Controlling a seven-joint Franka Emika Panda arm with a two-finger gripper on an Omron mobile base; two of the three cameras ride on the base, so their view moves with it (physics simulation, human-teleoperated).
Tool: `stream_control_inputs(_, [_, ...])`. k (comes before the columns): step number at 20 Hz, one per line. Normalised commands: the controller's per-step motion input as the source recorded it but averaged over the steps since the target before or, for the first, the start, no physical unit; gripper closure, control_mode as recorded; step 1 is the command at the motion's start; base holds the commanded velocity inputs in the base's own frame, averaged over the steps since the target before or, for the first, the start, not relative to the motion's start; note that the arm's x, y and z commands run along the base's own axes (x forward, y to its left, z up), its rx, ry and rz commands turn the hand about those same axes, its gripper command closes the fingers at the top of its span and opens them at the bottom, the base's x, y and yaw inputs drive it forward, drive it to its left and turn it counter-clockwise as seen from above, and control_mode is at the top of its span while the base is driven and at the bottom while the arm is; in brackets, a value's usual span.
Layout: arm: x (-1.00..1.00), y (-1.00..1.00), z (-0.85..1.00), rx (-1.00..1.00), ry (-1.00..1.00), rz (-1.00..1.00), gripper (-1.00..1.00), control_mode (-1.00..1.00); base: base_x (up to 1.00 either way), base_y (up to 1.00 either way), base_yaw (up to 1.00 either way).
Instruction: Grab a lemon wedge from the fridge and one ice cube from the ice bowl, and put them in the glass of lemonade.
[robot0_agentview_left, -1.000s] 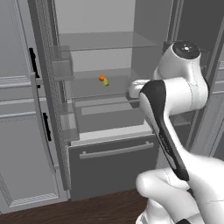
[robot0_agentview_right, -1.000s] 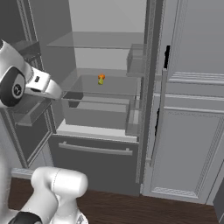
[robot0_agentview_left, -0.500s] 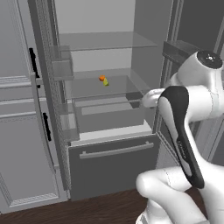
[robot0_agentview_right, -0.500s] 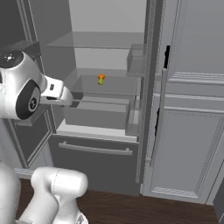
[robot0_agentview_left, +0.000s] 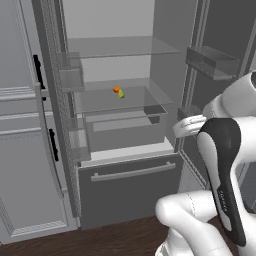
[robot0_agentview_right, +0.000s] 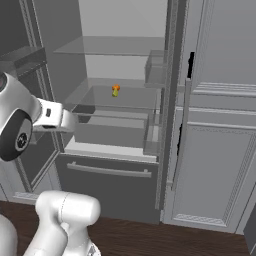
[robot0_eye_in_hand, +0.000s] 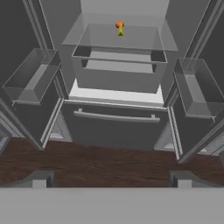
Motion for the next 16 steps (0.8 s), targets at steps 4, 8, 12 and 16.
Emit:
stream_control_inputs(4, [0.11,-0.01,0.0,0.0,0.04,0.0,-1.0,-1.0,0.0,0.0,0.0])
stream_control_inputs(8, [0.25,-0.23,0.02,0.0,0.13,0.02,-1.0,-1.0,0.0,0.0,0.0])
stream_control_inputs(12, [-0.02,-0.16,0.0,0.0,0.0,0.01,-1.0,-1.0,0.0,0.0,0.0])
stream_control_inputs(16, [-0.11,0.0,0.0,0.0,0.0,0.0,-1.0,-1.0,0.0,0.0,0.0])
